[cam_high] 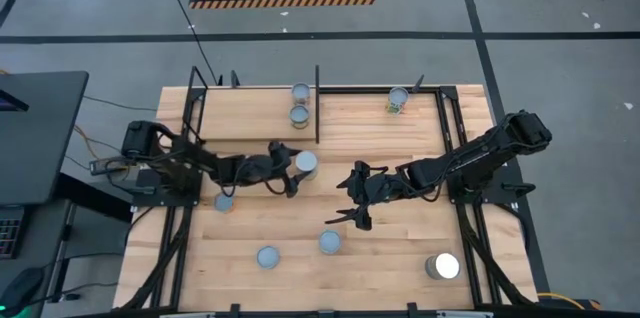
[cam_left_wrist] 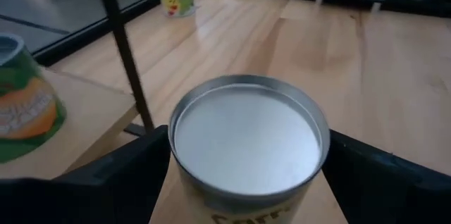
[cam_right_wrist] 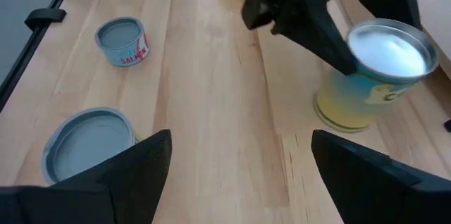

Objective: Pick and place cans onto a shelf
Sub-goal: Put the canned carrots on the shelf

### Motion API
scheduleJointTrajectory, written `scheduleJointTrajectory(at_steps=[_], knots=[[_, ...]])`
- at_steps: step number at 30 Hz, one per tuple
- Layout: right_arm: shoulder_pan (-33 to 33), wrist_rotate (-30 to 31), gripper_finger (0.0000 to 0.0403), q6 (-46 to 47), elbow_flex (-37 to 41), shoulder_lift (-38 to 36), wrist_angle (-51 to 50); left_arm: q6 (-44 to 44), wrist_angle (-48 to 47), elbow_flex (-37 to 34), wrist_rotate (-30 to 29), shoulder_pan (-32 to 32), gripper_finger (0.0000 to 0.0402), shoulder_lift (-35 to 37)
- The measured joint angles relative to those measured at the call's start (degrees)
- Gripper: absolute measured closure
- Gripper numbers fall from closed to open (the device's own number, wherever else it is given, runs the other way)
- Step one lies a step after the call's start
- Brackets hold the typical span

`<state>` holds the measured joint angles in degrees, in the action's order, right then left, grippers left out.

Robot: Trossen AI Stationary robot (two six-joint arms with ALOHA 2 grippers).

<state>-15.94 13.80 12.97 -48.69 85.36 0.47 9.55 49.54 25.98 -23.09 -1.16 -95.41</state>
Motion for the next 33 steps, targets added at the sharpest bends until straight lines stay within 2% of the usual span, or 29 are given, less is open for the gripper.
scheduleJointTrajectory(at_steps=[5,11,16,20,23,29,33], knots=[[0.0,0.0,0.0054,0.0,0.0,0.0,-0.1,0.3,0.8,1.4,0.0,0.6,0.0051,-1.6],[0.0,0.0,0.0054,0.0,0.0,0.0,-0.2,0.3,0.9,2.7,-1.3,0.4,0.0084,-1.8],[0.0,0.0,0.0054,0.0,0.0,0.0,-0.5,-0.8,0.7,2.9,-1.3,-1.1,0.0088,-1.7],[0.0,-0.5,0.0054,0.7,0.0,0.0,-0.7,-0.4,-0.7,2.9,-1.9,-3.7,0.0079,2.3],[-0.1,-0.7,0.0054,1.4,0.0,0.0,-0.7,-1.5,-7.6,2.9,-4.2,-6.0,0.0078,8.6],[-0.2,-1.7,0.0054,3.3,0.0,0.0,-0.7,-2.7,-24.5,2.9,-19.6,-8.0,0.0082,24.8],[-0.2,-1.7,0.0054,4.0,0.0,0.0,-0.6,-3.0,-31.6,2.9,-34.0,-7.2,0.0081,33.0]])
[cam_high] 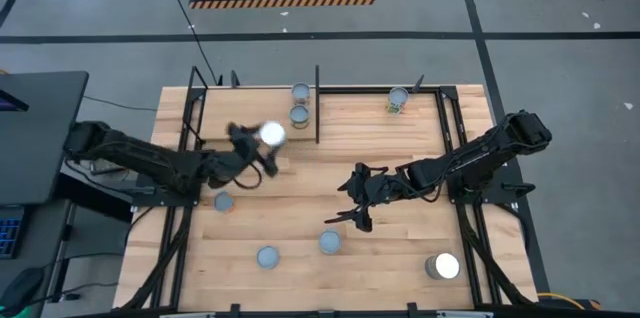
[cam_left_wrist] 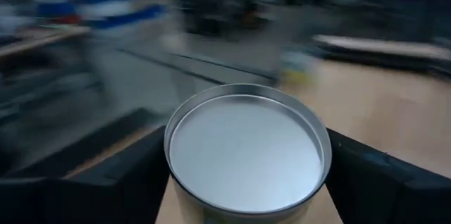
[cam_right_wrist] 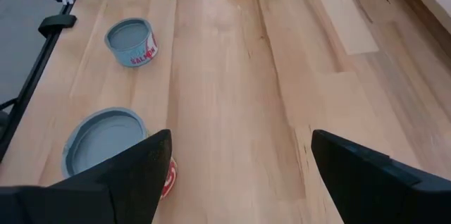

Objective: Pick and place cans onto a shelf
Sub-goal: Put the canned carrots on the shelf

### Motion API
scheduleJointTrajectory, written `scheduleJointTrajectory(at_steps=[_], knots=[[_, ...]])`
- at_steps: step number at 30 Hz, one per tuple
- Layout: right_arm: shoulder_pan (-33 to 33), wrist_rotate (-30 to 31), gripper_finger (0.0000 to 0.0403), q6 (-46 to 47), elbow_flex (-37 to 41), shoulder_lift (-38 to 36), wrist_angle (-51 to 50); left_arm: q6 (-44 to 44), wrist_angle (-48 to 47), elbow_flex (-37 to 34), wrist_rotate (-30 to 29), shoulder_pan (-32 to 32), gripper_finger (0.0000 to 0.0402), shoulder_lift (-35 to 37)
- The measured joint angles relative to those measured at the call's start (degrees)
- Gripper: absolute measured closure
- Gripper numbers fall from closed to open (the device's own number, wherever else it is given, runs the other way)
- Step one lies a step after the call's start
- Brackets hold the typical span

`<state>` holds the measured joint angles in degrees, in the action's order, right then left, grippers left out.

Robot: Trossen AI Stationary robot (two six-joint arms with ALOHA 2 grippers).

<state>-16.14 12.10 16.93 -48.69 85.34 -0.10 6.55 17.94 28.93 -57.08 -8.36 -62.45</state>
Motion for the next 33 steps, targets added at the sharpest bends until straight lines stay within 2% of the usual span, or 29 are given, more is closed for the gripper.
scheduleJointTrajectory(at_steps=[3,7,12,16,20,23,25,33], knots=[[0.0,0.1,0.0054,-0.4,0.0,0.0,0.8,2.8,-0.9,0.0,-7.6,3.4,0.0082,1.5],[0.3,1.0,0.0054,-0.5,0.0,0.0,3.1,9.5,-0.6,0.0,-8.1,11.9,0.0082,-0.4],[0.6,1.4,0.0054,-0.6,-0.1,0.0,4.8,17.5,1.2,-0.1,-0.8,23.9,0.0081,-4.9],[1.2,3.1,0.0054,-0.6,-2.3,-0.1,0.4,18.6,3.5,1.7,7.6,30.6,0.0081,-9.2],[2.0,5.2,0.0054,-0.6,-5.8,-0.2,-6.6,16.7,3.2,6.7,9.0,34.5,0.0081,-14.5],[2.1,5.2,0.0054,-0.6,-8.6,-0.2,-11.8,15.3,3.0,10.6,13.2,37.0,0.0081,-18.6],[2.1,5.2,0.0054,-0.6,-10.3,-0.2,-16.3,12.8,3.0,12.6,13.7,38.3,0.0081,-21.7],[0.0,7.1,0.0054,1.2,-13.6,-0.3,-29.5,12.3,5.0,14.6,16.4,41.8,0.0081,-30.0]])
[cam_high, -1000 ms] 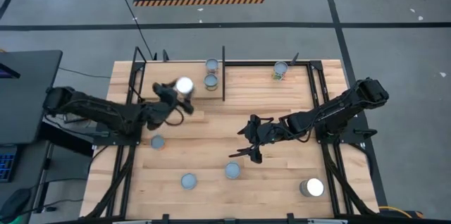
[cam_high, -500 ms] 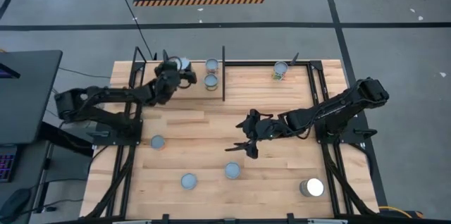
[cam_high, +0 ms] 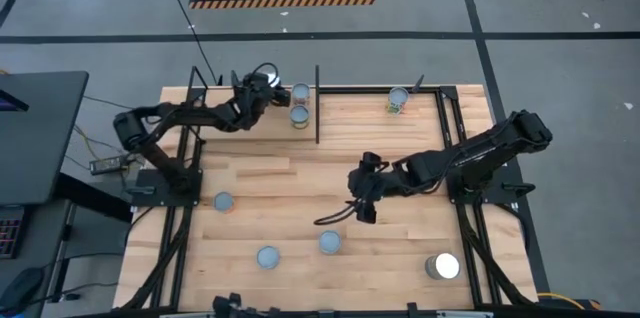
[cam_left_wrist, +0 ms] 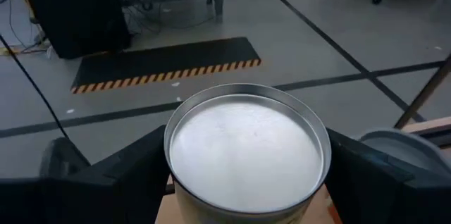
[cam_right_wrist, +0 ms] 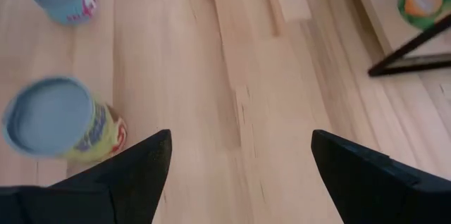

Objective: Pick and place cans onto a shelf
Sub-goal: Put the canned carrots on the shelf

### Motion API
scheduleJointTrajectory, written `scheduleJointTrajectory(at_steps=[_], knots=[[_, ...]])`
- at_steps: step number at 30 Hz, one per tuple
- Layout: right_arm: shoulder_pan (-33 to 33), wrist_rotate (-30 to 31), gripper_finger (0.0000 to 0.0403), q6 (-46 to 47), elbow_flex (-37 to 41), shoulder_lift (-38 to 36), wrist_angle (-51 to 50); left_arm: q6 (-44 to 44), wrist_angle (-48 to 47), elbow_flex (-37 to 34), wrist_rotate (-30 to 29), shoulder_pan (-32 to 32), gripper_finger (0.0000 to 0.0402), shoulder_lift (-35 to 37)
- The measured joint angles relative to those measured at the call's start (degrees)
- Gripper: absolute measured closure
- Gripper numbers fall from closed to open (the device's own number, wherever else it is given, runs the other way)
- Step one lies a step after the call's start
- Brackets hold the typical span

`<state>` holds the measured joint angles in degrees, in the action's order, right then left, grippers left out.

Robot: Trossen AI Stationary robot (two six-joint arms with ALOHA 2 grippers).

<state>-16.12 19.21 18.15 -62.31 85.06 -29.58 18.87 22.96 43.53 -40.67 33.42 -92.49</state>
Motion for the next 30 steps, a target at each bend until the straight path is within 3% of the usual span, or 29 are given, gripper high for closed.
scheduleJointTrajectory(at_steps=[7,30], knots=[[-1.4,0.3,0.0054,2.7,-0.1,0.0,-2.6,-1.6,4.0,0.1,4.0,0.5,0.007,-2.5],[-2.1,0.3,0.0054,3.2,-0.1,0.0,-2.7,-3.0,2.8,0.0,5.5,0.5,0.0049,-2.3]])
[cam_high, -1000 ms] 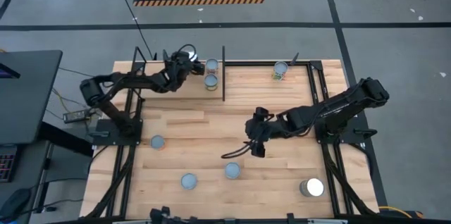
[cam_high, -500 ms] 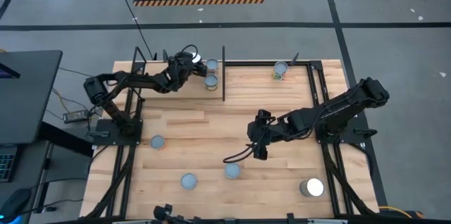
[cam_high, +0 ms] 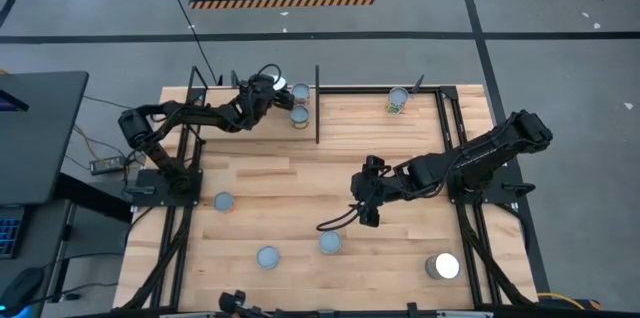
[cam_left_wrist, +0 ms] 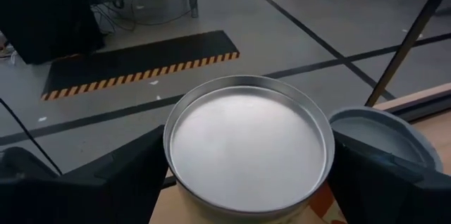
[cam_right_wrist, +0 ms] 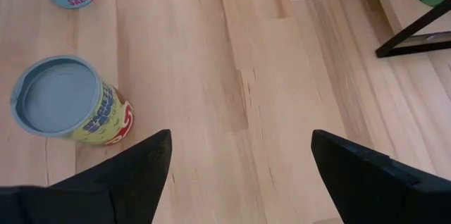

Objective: Pick and place cans onto a shelf
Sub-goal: Put the canned carrots on the shelf

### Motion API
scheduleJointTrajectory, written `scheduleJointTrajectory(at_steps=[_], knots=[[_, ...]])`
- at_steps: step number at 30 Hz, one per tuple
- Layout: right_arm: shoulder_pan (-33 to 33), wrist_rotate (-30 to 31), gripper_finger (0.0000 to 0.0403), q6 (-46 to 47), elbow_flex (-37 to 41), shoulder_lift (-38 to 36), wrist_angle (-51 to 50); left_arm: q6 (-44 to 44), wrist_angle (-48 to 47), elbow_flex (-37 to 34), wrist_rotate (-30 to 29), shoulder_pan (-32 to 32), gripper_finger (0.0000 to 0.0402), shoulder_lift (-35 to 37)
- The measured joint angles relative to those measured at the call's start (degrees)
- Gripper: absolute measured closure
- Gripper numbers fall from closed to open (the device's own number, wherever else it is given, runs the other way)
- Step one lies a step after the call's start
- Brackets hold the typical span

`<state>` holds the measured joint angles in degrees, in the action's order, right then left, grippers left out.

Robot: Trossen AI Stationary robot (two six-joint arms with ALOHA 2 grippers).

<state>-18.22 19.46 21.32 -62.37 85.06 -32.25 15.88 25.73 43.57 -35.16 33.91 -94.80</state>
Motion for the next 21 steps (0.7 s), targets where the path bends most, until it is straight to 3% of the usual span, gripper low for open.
scheduleJointTrajectory(at_steps=[21], knots=[[-0.5,-2.9,0.0054,1.3,0.0,0.0,-0.5,-0.4,-3.6,0.0,0.5,-1.6,0.0049,0.1]])
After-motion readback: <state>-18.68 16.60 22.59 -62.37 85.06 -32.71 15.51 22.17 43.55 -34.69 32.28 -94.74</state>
